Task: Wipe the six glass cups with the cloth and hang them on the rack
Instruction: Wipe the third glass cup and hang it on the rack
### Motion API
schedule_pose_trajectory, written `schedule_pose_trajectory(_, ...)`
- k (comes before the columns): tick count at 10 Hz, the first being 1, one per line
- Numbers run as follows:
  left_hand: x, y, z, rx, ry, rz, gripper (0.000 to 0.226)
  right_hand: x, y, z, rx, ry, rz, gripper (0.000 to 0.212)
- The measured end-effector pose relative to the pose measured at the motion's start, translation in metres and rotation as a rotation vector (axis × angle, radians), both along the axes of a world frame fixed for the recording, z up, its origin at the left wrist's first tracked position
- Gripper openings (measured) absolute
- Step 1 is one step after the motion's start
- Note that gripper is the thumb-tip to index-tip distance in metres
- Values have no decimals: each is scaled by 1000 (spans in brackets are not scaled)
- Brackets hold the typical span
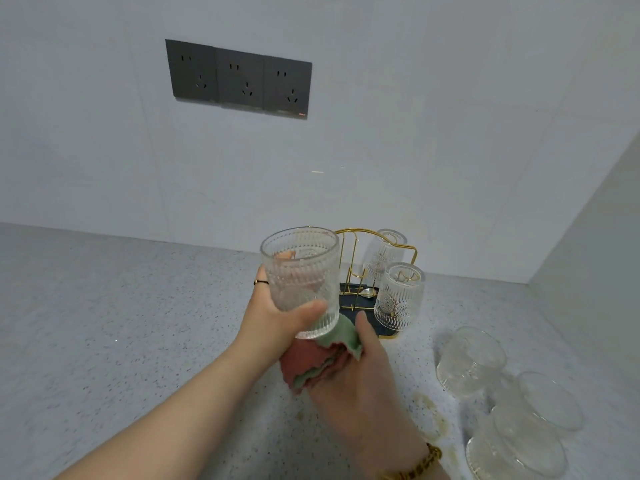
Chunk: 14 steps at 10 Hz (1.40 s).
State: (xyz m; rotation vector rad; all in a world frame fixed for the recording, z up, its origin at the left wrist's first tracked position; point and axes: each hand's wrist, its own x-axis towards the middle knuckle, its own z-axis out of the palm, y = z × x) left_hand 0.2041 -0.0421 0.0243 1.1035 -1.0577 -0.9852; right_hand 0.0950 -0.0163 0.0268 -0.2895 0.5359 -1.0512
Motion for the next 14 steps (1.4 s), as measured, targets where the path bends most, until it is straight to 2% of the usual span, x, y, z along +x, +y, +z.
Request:
schedule_pose_trajectory(1,11,-7,-1,1,-4,21,49,-8,2,-1,-75,-32,93,50)
schedule_pose_trajectory(2,18,-6,-8,16,-41,-25,76,-13,4,-5,-61,-17,115,61)
schedule_pose_trajectory(3,20,1,-11,14,-82,-40,81,-13,6,-12,-39,-14,52,75)
schedule_pose_trajectory(4,22,11,-11,4,-179,-24,63,-24,0,-11,-88,13,-112,55)
schedule_pose_trajectory(5,22,20,-9,28,-348,-98,72,-36,-10,11,-281,240,-137,27)
schedule_pose_trajectory(6,18,22,-6,20,-516,-189,77,-36,-22,28,-449,339,19,43)
schedule_pose_trajectory(7,18,20,0,63,-596,-211,77,-37,-31,34,-581,584,191,72)
schedule_pose_trajectory(8,27,18,5,115,-720,-252,86,-39,-34,37,-652,871,211,46)
schedule_pose_trajectory(9,33,18,13,134,-856,-271,85,-36,-42,40,-738,1131,119,14)
schedule_pose_trajectory(10,29,22,21,93,-947,-300,85,-27,-48,42,-949,1394,143,20)
schedule_pose_trajectory(11,24,27,21,0,-964,-228,79,-20,-51,48,-1034,1563,170,8)
schedule_pose_trajectory(12,23,29,10,-89,-928,-114,72,-18,-49,48,-969,1594,194,21)
schedule_pose_trajectory(13,19,24,-4,-282,-858,131,71,-22,-46,42,-657,1326,348,27)
schedule_pose_trajectory(14,14,21,-10,-419,-884,307,71,-24,-45,41,-553,1201,452,18)
